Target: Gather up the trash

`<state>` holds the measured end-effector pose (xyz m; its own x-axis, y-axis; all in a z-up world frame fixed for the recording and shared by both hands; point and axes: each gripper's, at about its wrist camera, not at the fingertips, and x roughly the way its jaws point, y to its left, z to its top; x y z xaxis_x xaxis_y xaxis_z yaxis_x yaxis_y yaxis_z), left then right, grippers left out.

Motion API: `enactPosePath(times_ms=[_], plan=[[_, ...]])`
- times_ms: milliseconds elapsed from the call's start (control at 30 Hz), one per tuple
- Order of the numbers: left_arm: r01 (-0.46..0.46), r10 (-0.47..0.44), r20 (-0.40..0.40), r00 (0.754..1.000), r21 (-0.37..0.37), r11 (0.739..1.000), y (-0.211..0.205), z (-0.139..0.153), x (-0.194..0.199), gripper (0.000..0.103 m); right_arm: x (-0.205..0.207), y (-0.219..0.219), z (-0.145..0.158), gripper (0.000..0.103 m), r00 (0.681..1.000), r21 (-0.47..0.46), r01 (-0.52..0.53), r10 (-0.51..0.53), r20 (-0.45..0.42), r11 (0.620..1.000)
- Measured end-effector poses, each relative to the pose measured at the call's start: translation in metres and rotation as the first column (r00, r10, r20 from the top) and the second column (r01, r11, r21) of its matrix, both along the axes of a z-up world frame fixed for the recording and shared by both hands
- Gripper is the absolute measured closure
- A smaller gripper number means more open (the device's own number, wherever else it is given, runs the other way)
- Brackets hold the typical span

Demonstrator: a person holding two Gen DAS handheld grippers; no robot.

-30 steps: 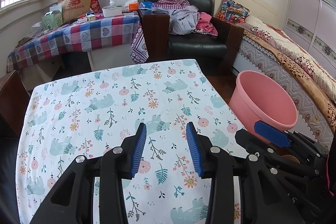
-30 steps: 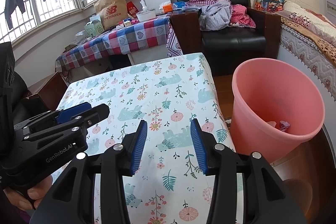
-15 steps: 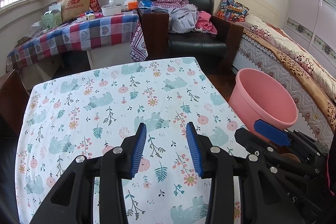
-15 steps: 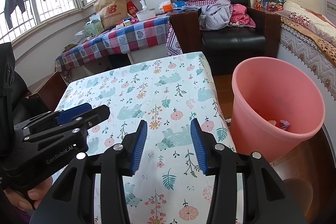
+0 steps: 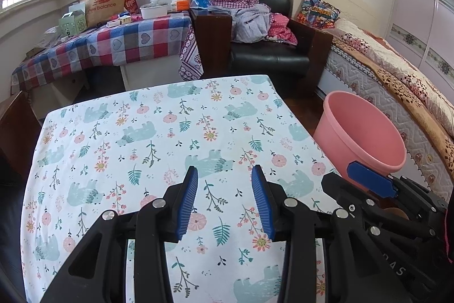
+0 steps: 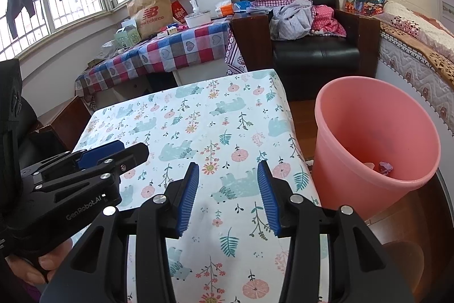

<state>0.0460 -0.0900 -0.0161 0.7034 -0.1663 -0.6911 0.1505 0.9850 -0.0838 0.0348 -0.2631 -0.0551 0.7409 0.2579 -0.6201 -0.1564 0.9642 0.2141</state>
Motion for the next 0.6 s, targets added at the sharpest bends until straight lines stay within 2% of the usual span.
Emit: enactPosePath(times_ms=[367,600], plan=[[-0.06,0.059,0.034,0.998,0.023,0.998,0.017,0.012,0.0,0.064,0.0,0.018,0.015,0.059,0.995,0.013,-0.069,0.068,0.075,0.998],[-0.106,0.104,0.047,0.993,0.035,0.994,0.033,0.018,-0.002,0.064,0.006,0.034,0.021,0.059,0.991,0.003,-0.11,0.109,0.083,0.994]])
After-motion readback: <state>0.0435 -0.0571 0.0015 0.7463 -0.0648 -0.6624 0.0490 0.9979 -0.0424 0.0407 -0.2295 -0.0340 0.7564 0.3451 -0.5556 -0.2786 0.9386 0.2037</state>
